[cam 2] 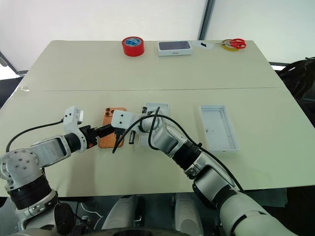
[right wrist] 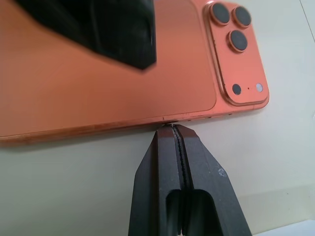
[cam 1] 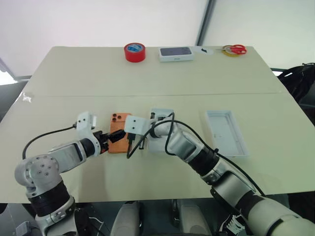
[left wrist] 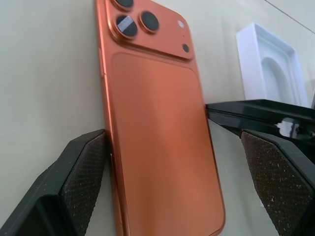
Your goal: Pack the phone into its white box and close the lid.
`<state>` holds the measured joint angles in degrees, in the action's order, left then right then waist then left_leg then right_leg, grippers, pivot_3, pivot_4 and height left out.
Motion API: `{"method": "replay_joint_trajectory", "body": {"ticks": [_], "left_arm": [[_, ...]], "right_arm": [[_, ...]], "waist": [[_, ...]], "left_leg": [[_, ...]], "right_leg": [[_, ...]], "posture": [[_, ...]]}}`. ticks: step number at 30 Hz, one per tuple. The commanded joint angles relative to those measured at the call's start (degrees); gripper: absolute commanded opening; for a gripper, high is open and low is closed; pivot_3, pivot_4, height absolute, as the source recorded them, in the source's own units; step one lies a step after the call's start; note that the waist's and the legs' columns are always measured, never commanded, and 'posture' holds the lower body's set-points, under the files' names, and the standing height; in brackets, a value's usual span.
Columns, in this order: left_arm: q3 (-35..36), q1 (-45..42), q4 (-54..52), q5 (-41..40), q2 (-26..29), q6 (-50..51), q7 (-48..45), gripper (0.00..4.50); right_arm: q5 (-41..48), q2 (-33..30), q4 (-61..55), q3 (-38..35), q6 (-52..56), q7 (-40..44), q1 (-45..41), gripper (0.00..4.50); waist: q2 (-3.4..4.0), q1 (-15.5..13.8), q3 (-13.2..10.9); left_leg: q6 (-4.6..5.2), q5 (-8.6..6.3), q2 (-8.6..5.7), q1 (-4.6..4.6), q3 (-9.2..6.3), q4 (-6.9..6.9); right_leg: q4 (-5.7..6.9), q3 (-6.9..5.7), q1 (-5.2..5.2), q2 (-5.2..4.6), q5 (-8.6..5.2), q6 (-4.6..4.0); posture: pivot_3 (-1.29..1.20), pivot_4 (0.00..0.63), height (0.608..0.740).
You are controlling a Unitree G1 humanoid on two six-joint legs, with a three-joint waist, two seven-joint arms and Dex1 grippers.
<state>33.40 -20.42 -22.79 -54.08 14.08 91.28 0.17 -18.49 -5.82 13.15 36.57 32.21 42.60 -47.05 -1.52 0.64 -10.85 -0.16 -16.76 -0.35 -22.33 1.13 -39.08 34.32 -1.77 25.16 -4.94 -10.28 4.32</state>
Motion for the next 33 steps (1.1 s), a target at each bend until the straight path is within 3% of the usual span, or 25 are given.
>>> {"method": "replay_joint_trajectory", "body": {"ticks": [1,20,23,27,33], "left_arm": [[-1.47,-0.7,0.25,-4.39,-0.44,1.22,-0.11,4.42],[4.5,-3.35,6.75,-4.11,0.66,1.22,3.77,4.42],[5.32,-3.35,6.98,-4.65,0.22,1.22,4.21,3.64],[6.49,-3.4,6.98,-6.88,0.8,1.22,4.78,1.69],[7.92,-2.3,7.76,-9.85,1.36,1.22,6.43,1.69]], "right_arm": [[0.17,0.96,-2.95,1.21,0.12,1.14,0.96,0.0],[-0.49,0.84,-4.65,1.55,1.11,1.94,2.14,0.0],[-0.48,0.77,-4.89,1.56,1.25,1.97,2.29,0.0],[-0.51,0.68,-5.36,1.69,1.54,2.04,2.71,0.0],[-0.61,0.68,-5.53,1.66,1.65,2.15,2.82,0.0]], "waist": [[0.0,0.1,0.0],[0.0,0.31,0.0],[0.0,0.33,0.0],[0.0,0.32,0.0],[0.0,0.32,0.0]], "left_leg": [[0.0,0.0,0.0,0.0,0.0,0.0],[0.0,0.0,0.03,0.01,0.0,0.03],[0.0,0.0,0.04,0.01,0.0,0.04],[-0.01,0.0,0.04,0.0,0.0,0.05],[-0.01,0.0,0.05,0.0,0.0,0.06]], "right_leg": [[0.0,0.0,0.0,0.0,0.0,0.0],[0.0,-0.01,0.02,0.06,0.0,0.0],[0.0,-0.01,0.03,0.06,-0.01,0.0],[-0.01,-0.01,0.04,0.06,0.0,0.0],[-0.02,-0.01,0.06,0.05,0.0,0.0]], "posture": [[0.0,0.15,0.732],[0.0,0.15,0.732],[0.0,0.15,0.732],[0.0,0.15,0.732],[0.0,0.15,0.732]]}}
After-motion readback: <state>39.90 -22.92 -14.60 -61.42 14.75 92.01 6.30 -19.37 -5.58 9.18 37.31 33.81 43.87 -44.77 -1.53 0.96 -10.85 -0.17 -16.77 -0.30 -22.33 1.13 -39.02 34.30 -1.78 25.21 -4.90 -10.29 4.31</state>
